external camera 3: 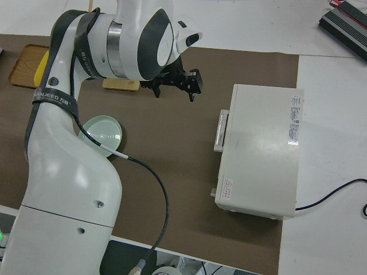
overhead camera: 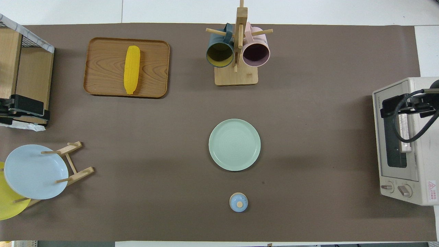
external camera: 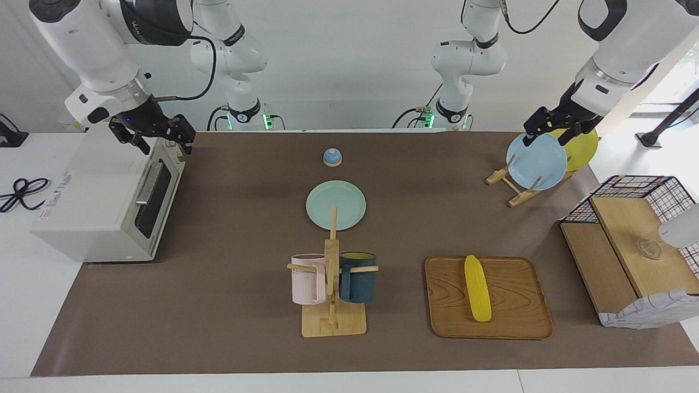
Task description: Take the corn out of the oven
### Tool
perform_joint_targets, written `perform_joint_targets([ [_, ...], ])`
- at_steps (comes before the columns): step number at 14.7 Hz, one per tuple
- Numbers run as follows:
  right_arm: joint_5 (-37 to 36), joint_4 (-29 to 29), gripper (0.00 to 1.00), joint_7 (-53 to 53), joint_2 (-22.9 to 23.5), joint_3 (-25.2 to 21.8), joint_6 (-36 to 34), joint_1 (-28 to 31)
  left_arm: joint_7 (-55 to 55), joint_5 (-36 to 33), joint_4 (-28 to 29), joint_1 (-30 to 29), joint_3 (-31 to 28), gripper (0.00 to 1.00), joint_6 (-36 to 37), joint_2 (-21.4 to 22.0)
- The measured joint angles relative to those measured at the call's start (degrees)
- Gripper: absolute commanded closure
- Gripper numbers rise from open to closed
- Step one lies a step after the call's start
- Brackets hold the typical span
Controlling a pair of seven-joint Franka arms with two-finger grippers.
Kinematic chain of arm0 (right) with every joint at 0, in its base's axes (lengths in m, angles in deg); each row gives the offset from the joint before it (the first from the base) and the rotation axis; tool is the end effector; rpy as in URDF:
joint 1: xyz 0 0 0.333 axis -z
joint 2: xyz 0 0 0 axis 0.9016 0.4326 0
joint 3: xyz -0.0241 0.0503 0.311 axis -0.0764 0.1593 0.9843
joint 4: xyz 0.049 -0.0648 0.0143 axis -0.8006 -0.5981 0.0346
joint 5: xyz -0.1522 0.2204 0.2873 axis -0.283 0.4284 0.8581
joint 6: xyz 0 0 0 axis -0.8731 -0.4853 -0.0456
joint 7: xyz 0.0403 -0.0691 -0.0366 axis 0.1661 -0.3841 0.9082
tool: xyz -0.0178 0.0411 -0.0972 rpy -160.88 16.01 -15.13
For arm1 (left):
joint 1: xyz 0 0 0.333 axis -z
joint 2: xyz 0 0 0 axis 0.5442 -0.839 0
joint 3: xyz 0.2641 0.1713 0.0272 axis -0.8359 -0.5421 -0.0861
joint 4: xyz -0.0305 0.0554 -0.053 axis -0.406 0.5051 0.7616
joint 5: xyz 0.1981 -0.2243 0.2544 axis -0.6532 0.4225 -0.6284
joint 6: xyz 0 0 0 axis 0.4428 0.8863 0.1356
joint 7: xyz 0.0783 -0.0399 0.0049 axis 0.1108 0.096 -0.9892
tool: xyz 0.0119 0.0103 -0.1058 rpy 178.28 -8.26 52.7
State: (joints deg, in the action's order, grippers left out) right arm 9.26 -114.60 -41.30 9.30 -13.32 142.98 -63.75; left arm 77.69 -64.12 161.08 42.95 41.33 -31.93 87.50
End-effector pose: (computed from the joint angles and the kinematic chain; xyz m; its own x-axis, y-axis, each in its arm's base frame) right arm 0.5425 -0.0245 0.5986 0.9955 -0.0242 -0.0921 -0.0250 -0.9997 -0.0078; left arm 0.5326 -0.0199 0.6182 0.9965 -0.0024 -0.0831 0.0039 -0.9972 0.0752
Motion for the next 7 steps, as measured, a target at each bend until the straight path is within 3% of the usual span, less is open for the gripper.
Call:
perform_joint_targets([
  [7,0.00,0.00,0.00,0.00,0.00,0.00,0.00,-0.20,0.42,-3.39,0.00,0.00,1.97,0.00,-0.92,0.00],
])
